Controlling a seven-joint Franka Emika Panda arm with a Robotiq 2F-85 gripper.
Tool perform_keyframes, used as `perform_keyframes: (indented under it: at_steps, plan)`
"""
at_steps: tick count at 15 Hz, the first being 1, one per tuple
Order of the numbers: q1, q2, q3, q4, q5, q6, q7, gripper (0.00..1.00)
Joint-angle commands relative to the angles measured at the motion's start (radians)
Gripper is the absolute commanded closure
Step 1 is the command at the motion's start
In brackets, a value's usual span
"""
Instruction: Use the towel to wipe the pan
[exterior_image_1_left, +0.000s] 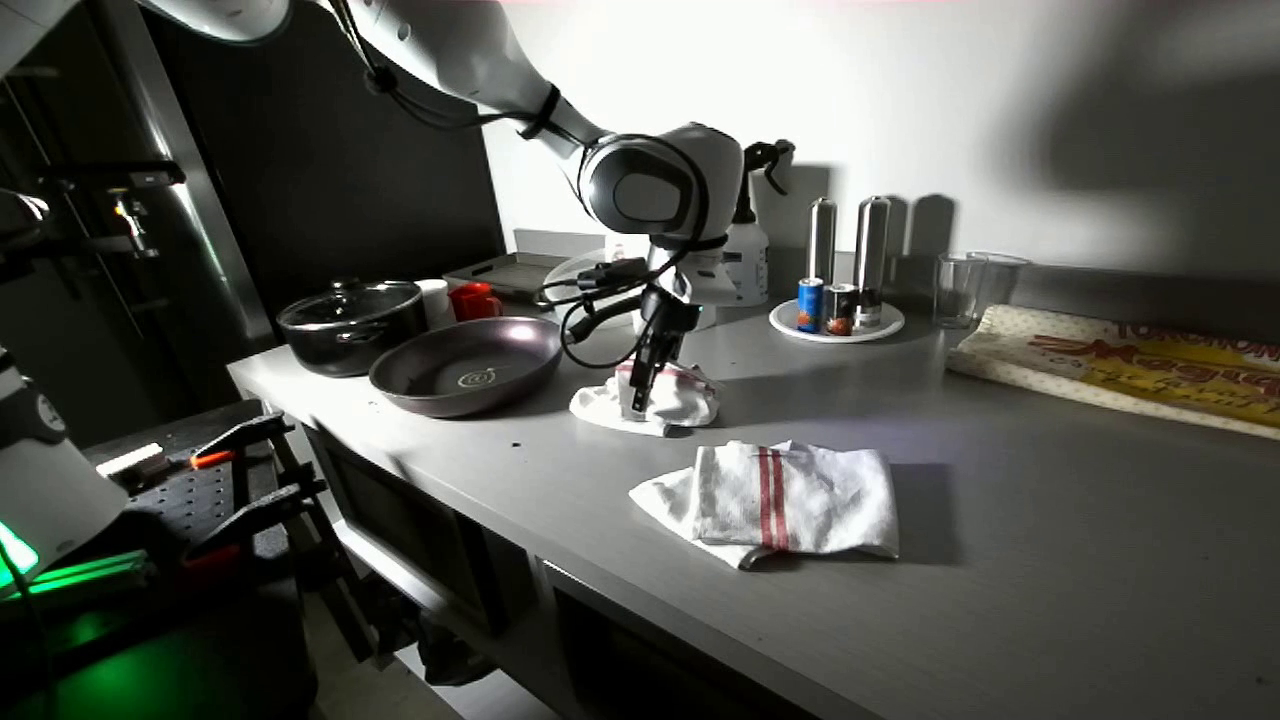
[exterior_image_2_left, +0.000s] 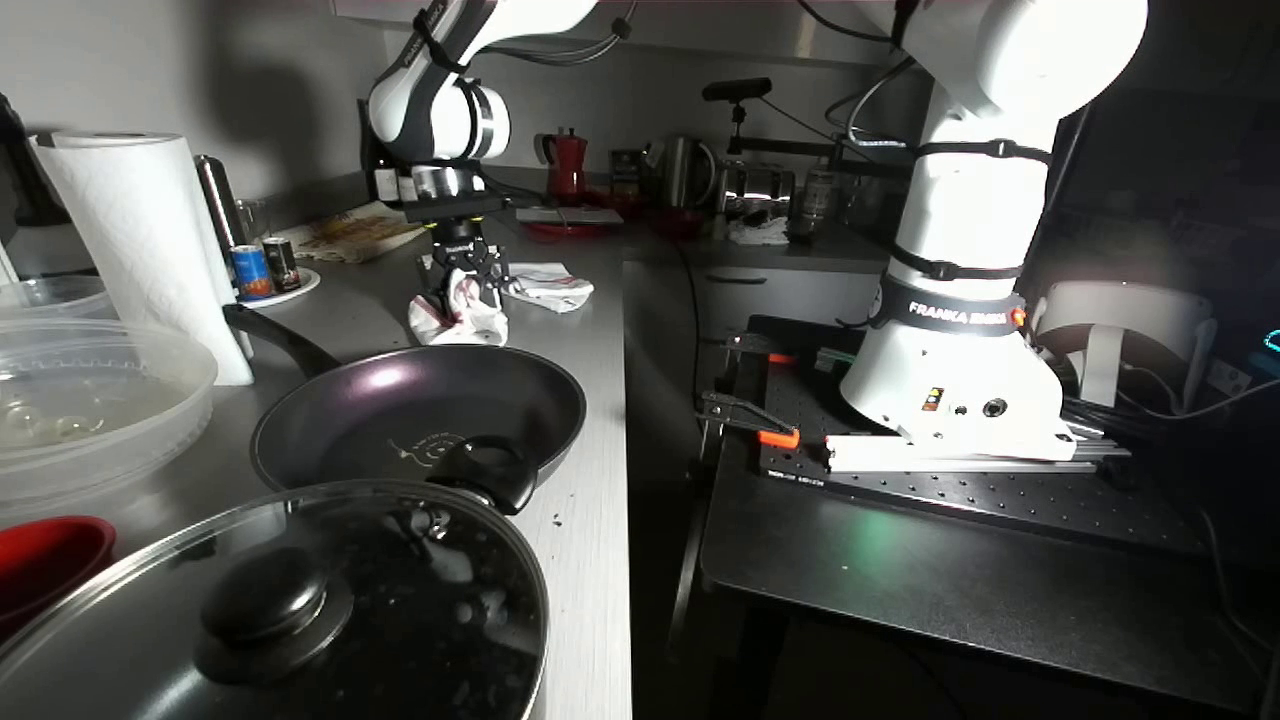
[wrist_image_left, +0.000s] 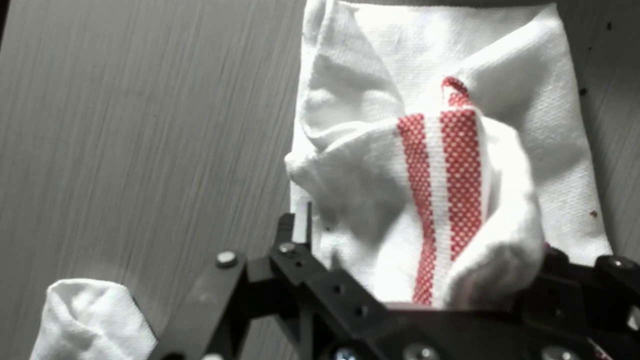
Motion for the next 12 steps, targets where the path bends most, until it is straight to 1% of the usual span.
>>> perform_keyframes:
  at_steps: [1, 6, 7, 9, 10, 12]
  plan:
    - [0.004, 0.006, -0.004, 0.01, 0.024, 0.019, 0.006, 0.54]
    - [0.004, -0.001, -0.003, 0.002, 0.025, 0.04, 0.0, 0.92]
    - [0.003, -0.003, -0.002, -0.001, 0.025, 0.046, -0.002, 0.98]
    - [0.0, -0.012, 0.0, -0.01, 0.027, 0.058, -0.01, 1.0]
    - [-0.003, -0.019, 0.002, -0.016, 0.029, 0.062, -0.016, 0.97]
    - [-0.011, -0.04, 0.009, -0.03, 0.036, 0.069, -0.037, 0.97]
